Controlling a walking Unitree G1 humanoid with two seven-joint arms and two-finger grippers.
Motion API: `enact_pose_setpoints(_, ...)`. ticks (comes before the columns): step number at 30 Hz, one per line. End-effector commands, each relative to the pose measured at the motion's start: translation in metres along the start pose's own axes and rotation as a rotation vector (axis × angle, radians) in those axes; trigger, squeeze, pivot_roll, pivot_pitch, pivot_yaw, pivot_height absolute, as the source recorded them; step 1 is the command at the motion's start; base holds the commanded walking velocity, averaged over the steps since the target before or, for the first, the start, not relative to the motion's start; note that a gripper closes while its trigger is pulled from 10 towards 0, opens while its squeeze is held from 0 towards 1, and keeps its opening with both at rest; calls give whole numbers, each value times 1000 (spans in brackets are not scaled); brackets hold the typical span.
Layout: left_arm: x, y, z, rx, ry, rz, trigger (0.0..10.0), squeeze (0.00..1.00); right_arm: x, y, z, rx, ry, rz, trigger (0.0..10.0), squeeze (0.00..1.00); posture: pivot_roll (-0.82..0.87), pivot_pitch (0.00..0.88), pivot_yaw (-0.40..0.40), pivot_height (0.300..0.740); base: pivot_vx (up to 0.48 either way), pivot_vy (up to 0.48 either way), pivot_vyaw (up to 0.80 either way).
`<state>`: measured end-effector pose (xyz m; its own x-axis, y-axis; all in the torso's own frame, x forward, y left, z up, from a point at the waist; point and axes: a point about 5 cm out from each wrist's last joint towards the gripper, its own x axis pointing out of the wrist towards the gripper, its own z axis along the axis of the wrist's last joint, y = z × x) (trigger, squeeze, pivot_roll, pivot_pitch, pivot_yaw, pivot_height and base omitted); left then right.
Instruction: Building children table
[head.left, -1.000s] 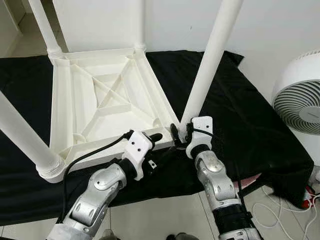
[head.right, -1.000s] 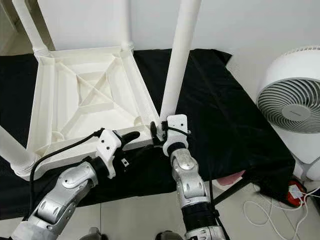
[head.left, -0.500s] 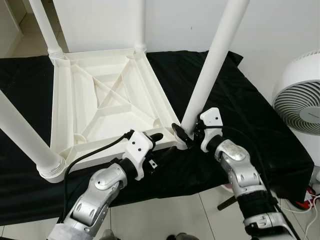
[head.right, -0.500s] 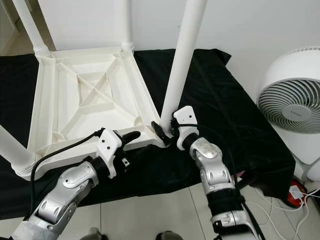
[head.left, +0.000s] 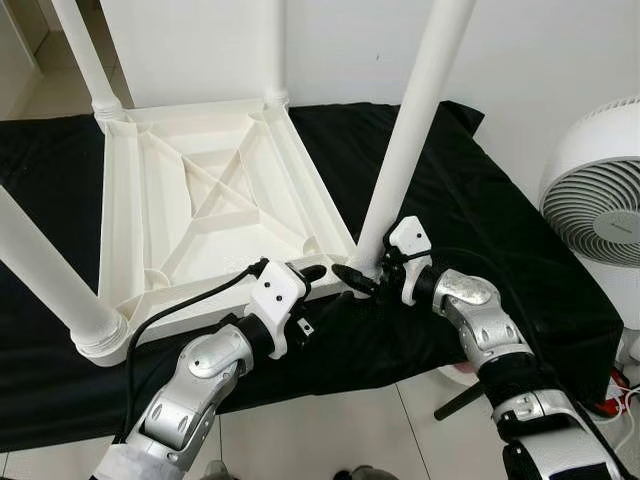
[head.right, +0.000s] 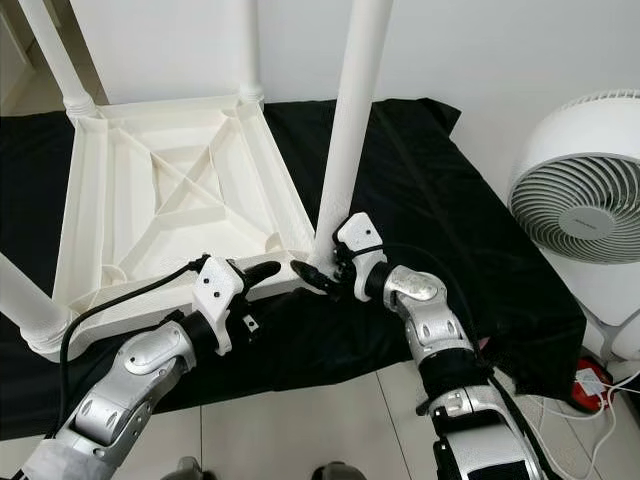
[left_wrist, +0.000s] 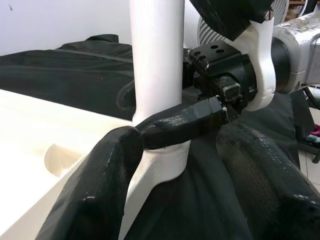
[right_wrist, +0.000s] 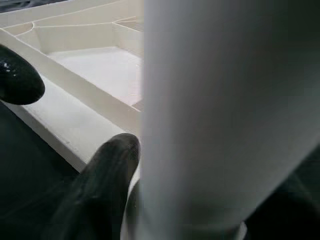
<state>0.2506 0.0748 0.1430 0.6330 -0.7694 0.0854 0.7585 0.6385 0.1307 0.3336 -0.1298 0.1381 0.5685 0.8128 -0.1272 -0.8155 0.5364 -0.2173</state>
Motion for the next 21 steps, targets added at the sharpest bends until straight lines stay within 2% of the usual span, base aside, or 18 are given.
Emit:
enact_pose_setpoints(1,0,-6,-1,-4,6,-100,10000,0,2,7,-8,17,31,52,0,0,-40,23,-12,740,0,0,0)
enact_pose_setpoints(7,-1,-6,-1,-5,8,-99,10000,0,-1,6,-11,46,11,62,0,0,-39,31,-11,740,0,0,0)
enact_pose_setpoints(8,-1,-7,-1,-6,7,-100,10000,0,-1,7,-10,56,-4,35,3098,0,-39,35,-15,740,0,0,0)
enact_pose_setpoints(9,-1,-7,-1,-6,7,-100,10000,0,-1,7,-10,56,-4,35,3098,0,-39,35,-15,740,0,0,0)
enact_pose_setpoints(10,-1,-7,-1,-7,7,-100,10000,0,-1,9,-8,73,-23,14,10000,0,-39,35,-15,740,0,0,0)
enact_pose_setpoints(15,-1,-7,-1,-9,6,-100,10000,0,0,11,-3,93,-54,-52,10000,0,-43,41,-17,740,0,0,0)
enact_pose_setpoints(18,-2,-8,-2,-13,10,-101,10000,0,1,9,-1,115,-61,-261,10000,0,-50,51,-14,740,0,0,0)
enact_pose_setpoints(19,-2,-8,-2,-13,10,-101,10000,0,1,9,-1,115,-61,-261,10000,0,-50,51,-14,740,0,0,0)
enact_pose_setpoints(20,-3,-9,-3,-14,12,-102,10000,0,1,12,0,149,-63,-346,10000,0,-50,57,-16,740,0,0,0)
enact_pose_setpoints(21,-3,-9,-3,-14,12,-102,10000,0,1,12,0,149,-63,-346,10000,0,-50,57,-16,740,0,0,0)
